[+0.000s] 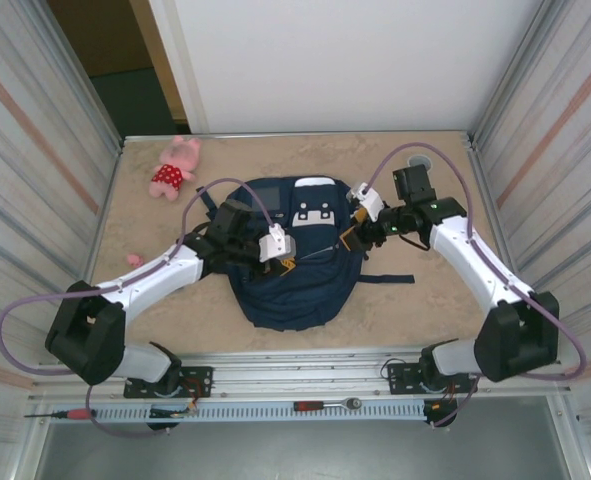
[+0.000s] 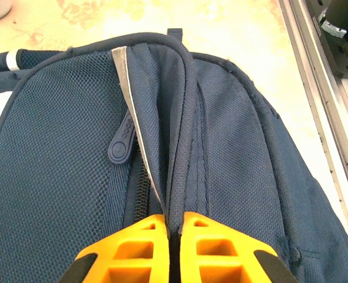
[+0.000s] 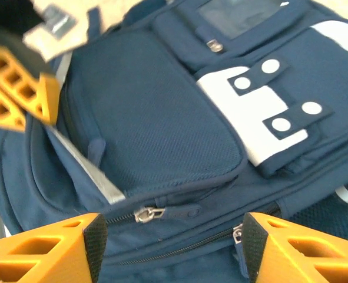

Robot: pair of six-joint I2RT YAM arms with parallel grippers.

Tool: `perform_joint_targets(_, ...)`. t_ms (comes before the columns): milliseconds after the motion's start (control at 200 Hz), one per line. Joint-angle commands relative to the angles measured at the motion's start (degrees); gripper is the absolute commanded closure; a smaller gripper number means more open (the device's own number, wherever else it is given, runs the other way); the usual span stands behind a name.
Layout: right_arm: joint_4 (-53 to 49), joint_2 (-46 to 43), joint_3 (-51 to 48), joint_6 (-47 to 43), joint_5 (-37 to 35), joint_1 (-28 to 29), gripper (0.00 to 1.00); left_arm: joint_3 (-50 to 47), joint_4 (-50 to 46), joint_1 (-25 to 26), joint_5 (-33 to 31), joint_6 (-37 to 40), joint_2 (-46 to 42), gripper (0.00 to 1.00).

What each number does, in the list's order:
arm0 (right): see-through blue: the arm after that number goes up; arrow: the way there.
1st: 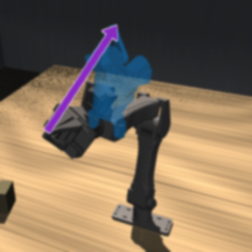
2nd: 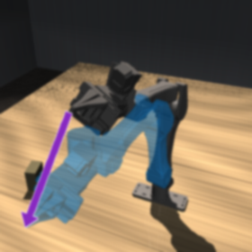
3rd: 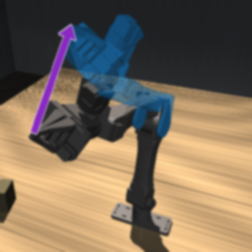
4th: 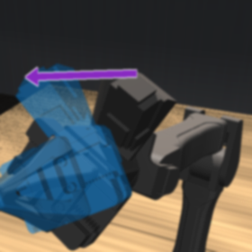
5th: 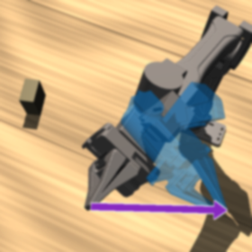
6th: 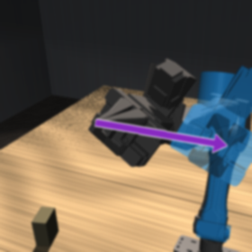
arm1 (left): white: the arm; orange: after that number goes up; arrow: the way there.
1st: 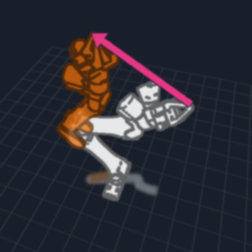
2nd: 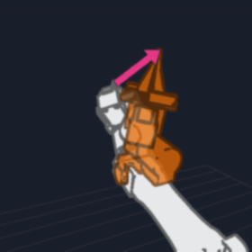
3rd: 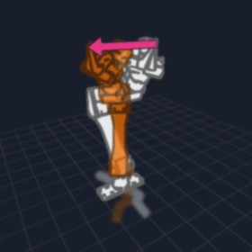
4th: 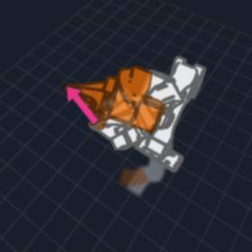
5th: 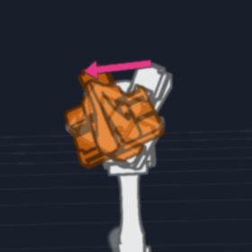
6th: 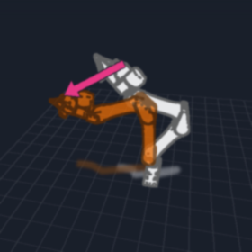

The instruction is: Pack the student bag

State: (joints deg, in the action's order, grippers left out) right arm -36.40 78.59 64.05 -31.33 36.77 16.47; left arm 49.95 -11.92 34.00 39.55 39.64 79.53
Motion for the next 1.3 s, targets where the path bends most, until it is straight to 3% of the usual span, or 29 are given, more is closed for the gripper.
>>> perform_joint_targets(0,-6.5,3.6,3.2,-18.4,5.3,-0.4,0.38,0.4,1.4,-0.1,6.1,4.0,-3.1,1.00)
perform_joint_targets(291,-13.3,11.1,5.3,-28.4,7.7,-2.2,0.38,0.7,1.1,-0.9,6.8,4.5,-2.4,1.00)
perform_joint_targets(641,-9.5,18.2,7.2,-27.6,12.6,-1.3,0.44,1.5,0.4,-0.9,8.0,5.0,-1.5,1.00)
perform_joint_targets(1152,-18.3,10.8,5.1,-24.9,17.5,-0.4,0.75,1.9,4.4,-1.4,5.2,2.2,0.7,1.00)
perform_joint_targets(1293,-19.8,9.3,4.7,-23.6,17.1,-0.8,0.73,2.3,4.2,-1.9,5.5,2.2,0.8,1.00)
